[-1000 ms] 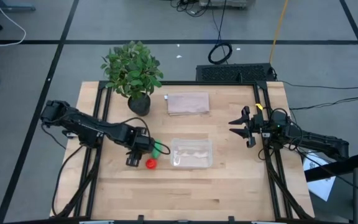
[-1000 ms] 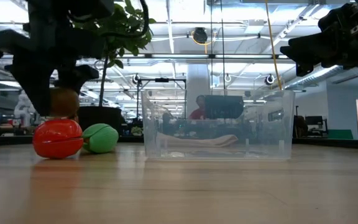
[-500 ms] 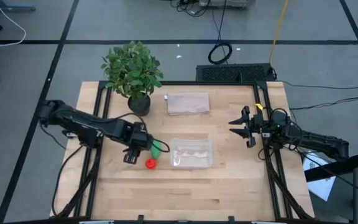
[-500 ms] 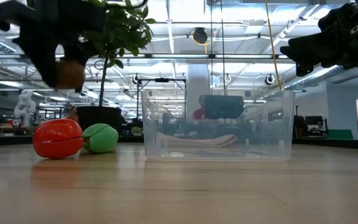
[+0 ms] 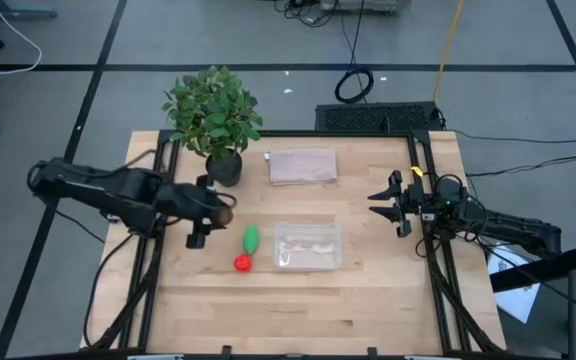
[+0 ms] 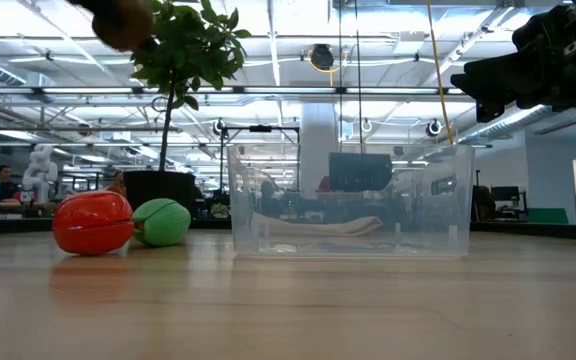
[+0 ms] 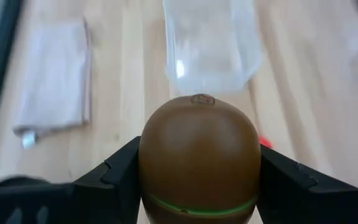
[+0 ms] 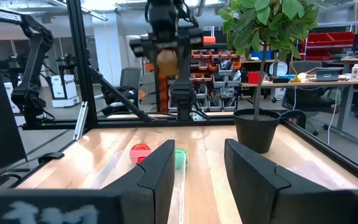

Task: Pick and placing Produce into tupperware
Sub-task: Put the brown kiwi into the transparent bin

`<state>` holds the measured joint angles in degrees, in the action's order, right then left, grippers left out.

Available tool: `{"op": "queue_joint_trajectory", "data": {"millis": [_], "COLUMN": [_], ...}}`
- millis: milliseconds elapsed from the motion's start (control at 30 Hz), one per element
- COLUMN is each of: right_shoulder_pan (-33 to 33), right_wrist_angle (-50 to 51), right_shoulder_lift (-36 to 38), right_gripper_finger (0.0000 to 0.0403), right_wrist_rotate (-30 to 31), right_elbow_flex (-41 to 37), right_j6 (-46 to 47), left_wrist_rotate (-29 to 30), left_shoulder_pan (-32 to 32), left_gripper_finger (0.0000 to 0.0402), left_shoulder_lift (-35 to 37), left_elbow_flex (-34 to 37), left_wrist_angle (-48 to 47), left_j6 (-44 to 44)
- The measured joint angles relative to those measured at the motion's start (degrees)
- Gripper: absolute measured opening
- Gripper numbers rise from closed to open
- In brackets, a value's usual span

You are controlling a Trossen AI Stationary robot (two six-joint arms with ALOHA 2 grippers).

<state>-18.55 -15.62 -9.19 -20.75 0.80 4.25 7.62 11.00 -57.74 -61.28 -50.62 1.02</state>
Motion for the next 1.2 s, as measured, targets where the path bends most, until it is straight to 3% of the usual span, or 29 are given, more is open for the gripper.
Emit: {"op": "queue_joint_trajectory", "data": {"millis": [233, 733, 933, 1200], "right_shoulder_pan": [0.0, 0.0, 0.0, 0.0], "right_wrist_angle": [0.0, 0.0, 0.0, 0.0], "right_shoulder_lift": [0.0, 0.0, 0.0, 0.0], "right_gripper_finger": [0.0132, 0.0132, 0.0132, 0.0132], "right_wrist_rotate": [0.0, 0.0, 0.0, 0.0], "right_elbow_flex": [0.0, 0.0, 0.0, 0.0], "right_j6": [0.0, 0.0, 0.0, 0.0], "left_wrist_rotate": [-2.8, -4.6, -4.8, -6.0], "left_shoulder_pan": [0.4, 0.4, 0.3, 0.3], "left_gripper_finger": [0.0223, 0.0223, 0.0223, 0.0223], "left_shoulder_lift": [7.8, 16.6, 18.1, 20.9], "left_elbow_flex": [6.9, 34.4, 43.2, 49.1], "left_wrist_angle": [15.5, 55.9, 66.6, 72.4], "left_j6": [-5.0, -10.0, -9.9, -10.3]}}
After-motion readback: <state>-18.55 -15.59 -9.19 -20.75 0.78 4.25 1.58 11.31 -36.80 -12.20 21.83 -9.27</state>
